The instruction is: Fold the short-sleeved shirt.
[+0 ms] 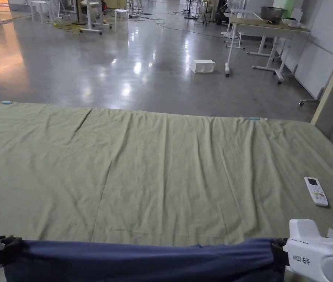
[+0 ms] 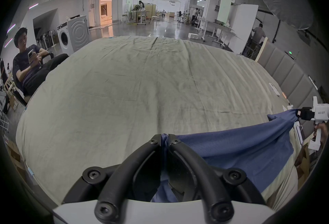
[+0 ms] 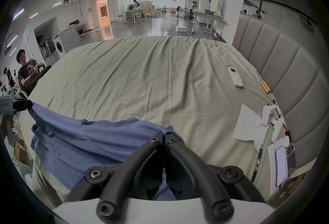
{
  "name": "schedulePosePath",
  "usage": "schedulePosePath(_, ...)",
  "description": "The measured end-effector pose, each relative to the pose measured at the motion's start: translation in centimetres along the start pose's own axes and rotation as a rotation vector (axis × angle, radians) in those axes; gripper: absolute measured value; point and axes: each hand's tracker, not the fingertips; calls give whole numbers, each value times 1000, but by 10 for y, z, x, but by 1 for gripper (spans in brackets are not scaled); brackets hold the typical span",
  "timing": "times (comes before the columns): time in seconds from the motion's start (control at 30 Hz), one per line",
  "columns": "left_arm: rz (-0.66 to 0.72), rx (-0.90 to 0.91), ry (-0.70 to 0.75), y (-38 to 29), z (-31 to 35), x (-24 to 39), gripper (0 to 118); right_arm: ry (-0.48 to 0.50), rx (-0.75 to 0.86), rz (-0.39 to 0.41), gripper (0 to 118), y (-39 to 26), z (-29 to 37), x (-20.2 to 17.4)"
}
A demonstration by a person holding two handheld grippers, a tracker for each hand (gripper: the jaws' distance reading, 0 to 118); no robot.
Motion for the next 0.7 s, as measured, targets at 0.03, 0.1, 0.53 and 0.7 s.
schedulePosePath(0.03,-1,1,-3,-3,3,-1,7,-1,4,5,2,-5,7,-1)
schedulePosePath(0.1,2,1,-15,-13,15,-4,7,-9,-5,13,2,-18,20,-3)
schedulePosePath(0.53,-39,-136,-18,-95,36,-10,7,-46,-168,27,2,-125,20,-4)
schedulePosePath(0.7,-43,-196,12,-122,30,-11,7,-49,-205,28,2,-148,4,-4)
